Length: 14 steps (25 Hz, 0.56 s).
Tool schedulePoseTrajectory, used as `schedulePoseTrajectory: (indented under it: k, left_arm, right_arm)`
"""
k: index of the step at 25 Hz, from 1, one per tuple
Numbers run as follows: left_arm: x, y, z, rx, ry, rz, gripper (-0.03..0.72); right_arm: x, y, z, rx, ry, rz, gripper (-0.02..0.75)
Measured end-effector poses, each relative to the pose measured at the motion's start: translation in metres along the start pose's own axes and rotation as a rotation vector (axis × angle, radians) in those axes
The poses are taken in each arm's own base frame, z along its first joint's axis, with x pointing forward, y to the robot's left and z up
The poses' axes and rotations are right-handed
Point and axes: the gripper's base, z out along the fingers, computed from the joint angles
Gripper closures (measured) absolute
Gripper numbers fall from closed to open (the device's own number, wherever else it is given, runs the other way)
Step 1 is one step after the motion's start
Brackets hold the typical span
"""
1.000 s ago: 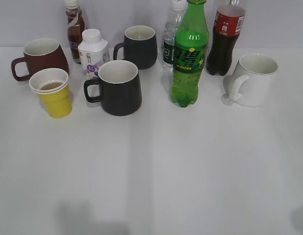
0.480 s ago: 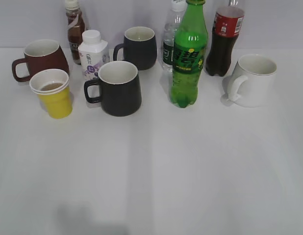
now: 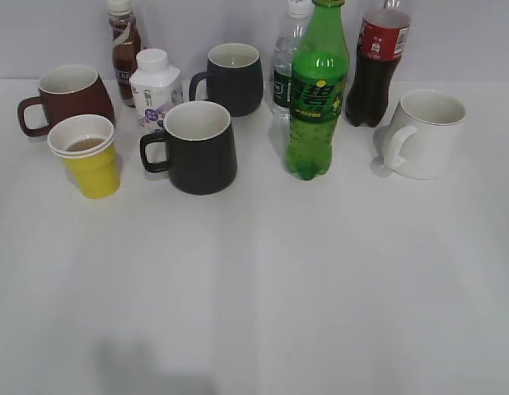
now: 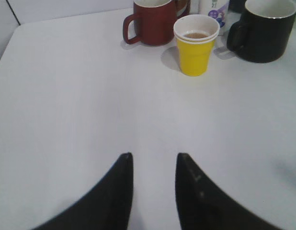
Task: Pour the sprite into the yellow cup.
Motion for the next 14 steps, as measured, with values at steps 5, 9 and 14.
schedulePoseTrajectory:
  k: [5, 9, 14]
  left_arm:
    - [0.0000, 0.0001, 0.0000, 0.005, 0.000, 0.005, 0.449]
    - [0.0000, 0.0001, 0.0000, 0.005, 0.000, 0.006, 0.449]
    - [0.0000, 0.0001, 0.0000, 0.005, 0.000, 0.006, 0.449]
  right_arm:
    - [0.0000, 0.0000, 0.0001, 0.000, 0.000, -0.001, 0.204]
    - [0.0000, 0.0000, 0.0001, 0.000, 0.000, -0.001, 0.204]
    - [0.0000, 0.0001, 0.0001, -0.001, 0.000, -0.001, 0.204]
